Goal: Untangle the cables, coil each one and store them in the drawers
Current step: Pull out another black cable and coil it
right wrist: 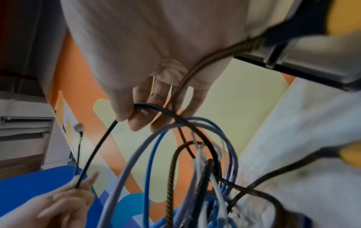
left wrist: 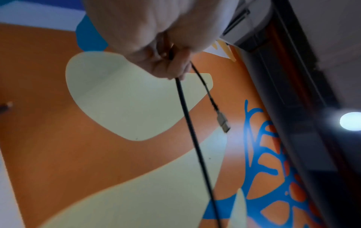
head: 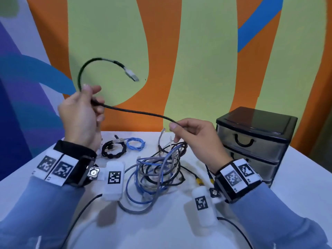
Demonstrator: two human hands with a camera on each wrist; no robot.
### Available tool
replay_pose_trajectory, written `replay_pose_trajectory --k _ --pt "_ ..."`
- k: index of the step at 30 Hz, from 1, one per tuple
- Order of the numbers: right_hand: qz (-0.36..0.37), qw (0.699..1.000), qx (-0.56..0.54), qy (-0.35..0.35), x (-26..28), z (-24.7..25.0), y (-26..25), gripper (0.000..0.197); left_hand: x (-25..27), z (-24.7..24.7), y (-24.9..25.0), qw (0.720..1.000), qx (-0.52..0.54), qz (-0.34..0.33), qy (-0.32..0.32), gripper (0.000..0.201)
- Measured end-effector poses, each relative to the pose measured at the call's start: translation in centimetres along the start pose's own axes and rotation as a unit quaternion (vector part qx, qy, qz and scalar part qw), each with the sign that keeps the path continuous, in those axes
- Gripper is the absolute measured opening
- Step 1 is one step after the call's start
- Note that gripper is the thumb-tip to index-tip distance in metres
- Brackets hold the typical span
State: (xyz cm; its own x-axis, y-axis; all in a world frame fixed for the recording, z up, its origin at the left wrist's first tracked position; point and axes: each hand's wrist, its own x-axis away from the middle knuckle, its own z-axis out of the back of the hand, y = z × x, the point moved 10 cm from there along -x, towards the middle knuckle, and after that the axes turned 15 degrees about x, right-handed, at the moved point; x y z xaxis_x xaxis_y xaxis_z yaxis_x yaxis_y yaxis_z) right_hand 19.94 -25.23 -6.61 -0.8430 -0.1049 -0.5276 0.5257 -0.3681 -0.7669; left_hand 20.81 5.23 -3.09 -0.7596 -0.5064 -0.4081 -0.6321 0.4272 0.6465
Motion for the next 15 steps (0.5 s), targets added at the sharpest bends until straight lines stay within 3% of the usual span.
replay_pose_trajectory --k 3,4,7,8,10,11,12,13,15 --pt "-0.008 0.998 -0.047 0.042 -0.2 0.8 0.3 0.018 -0.5 -0.2 -1.5 0.977 -0.207 0.002 -0.046 0.025" --pt "-0.011 0.996 -0.057 0.06 -0.2 1.2 0.3 0.019 -0.3 -0.7 -2.7 0.955 -0.281 0.022 -0.091 0.029" --pt "-0.013 0.992 -0.059 0.11 0.0 2.4 0.3 0.023 2.1 -1.9 -7.0 0.85 -0.45 0.117 -0.248 0.037" --pt "-0.013 0.991 -0.055 0.121 0.0 2.8 0.3 0.024 2.9 -2.3 -7.7 0.823 -0.481 0.122 -0.276 0.034" --pt "-0.004 0.99 -0.047 0.132 -0.2 3.2 0.0 0.024 3.6 -3.4 -7.4 0.792 -0.533 0.061 -0.292 0.024" --pt "0.01 0.991 -0.04 0.129 -0.2 3.1 -0.4 0.021 3.9 -4.3 -6.6 0.788 -0.542 0.008 -0.292 0.031" --pt "0.03 0.992 -0.023 0.12 -0.3 2.8 -0.9 0.017 4.4 -5.3 -5.6 0.802 -0.517 -0.039 -0.296 0.036" --pt "0.048 0.994 0.002 0.103 -0.2 2.2 -1.4 0.014 4.9 -6.2 -4.4 0.834 -0.459 -0.068 -0.298 0.039" --pt "0.069 0.995 0.048 0.049 0.0 0.5 -2.0 0.01 6.3 -7.8 -2.9 0.889 -0.318 -0.063 -0.322 0.042"
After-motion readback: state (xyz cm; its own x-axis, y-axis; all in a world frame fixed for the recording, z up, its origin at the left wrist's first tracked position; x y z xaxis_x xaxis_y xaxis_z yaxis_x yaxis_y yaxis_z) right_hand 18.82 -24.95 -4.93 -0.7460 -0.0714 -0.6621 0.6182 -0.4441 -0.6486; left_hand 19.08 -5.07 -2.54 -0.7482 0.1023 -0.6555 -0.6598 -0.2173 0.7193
